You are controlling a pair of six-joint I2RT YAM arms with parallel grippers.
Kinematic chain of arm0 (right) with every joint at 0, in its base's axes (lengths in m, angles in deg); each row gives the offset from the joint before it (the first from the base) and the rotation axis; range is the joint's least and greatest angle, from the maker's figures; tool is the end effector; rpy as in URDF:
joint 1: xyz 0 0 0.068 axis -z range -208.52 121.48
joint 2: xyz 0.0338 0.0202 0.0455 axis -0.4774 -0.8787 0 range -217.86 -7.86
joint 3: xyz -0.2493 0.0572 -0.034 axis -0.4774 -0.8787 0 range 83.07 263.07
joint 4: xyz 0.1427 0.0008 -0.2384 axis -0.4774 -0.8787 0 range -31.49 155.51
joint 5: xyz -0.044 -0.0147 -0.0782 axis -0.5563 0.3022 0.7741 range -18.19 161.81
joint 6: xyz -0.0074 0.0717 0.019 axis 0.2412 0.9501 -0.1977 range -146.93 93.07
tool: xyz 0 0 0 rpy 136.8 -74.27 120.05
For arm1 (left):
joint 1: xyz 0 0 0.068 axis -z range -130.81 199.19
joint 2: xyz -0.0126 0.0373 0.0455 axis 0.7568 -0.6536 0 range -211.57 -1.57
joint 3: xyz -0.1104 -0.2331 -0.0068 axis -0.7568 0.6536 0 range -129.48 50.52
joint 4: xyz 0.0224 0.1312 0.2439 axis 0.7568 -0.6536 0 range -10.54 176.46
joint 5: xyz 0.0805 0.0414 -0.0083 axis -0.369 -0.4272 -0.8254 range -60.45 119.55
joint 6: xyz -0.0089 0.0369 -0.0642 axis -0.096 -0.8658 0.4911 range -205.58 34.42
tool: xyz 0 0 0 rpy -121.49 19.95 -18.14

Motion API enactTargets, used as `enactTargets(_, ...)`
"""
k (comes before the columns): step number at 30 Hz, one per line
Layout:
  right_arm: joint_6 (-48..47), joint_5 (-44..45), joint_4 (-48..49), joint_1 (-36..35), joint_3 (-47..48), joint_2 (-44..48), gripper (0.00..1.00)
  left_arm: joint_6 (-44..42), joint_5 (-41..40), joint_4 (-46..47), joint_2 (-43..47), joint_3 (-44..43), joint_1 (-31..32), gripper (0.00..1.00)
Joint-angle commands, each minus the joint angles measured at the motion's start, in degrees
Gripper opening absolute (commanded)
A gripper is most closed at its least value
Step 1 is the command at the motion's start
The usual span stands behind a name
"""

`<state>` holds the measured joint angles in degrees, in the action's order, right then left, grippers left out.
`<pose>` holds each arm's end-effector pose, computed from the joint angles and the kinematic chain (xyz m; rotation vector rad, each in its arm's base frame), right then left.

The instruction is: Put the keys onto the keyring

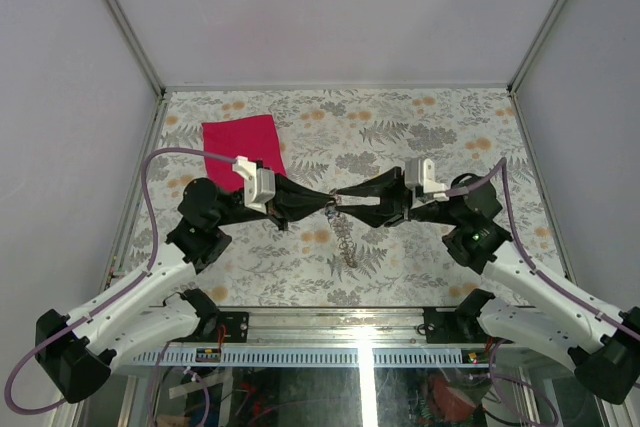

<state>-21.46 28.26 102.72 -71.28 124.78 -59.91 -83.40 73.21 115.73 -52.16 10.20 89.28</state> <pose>0.1487 0.1964 0.3755 -1.0364 0.8192 1.1404 0.1587 -0.1901 0.3567 1.0582 0.9435 -1.0866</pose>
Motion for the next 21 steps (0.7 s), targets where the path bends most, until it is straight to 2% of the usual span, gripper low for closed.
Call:
enactTargets(1,-4.17,1.32,-3.58,-0.46,2.23,4.43,0.40,-2.90,0.73,0.82,0.98,-1.75,0.16,0.00)
enactTargets(10,-13.05,5.47,-19.50,-0.47,5.65,7.86,0.44,-7.28,2.90,-5.21,1.70,-2.97,0.16,0.00)
enactTargets(21,-12.99,2.08,-20.47,-0.48,6.89,5.77,0.33,-11.40,5.42,-7.33,2.42,-3.28,0.16,0.00)
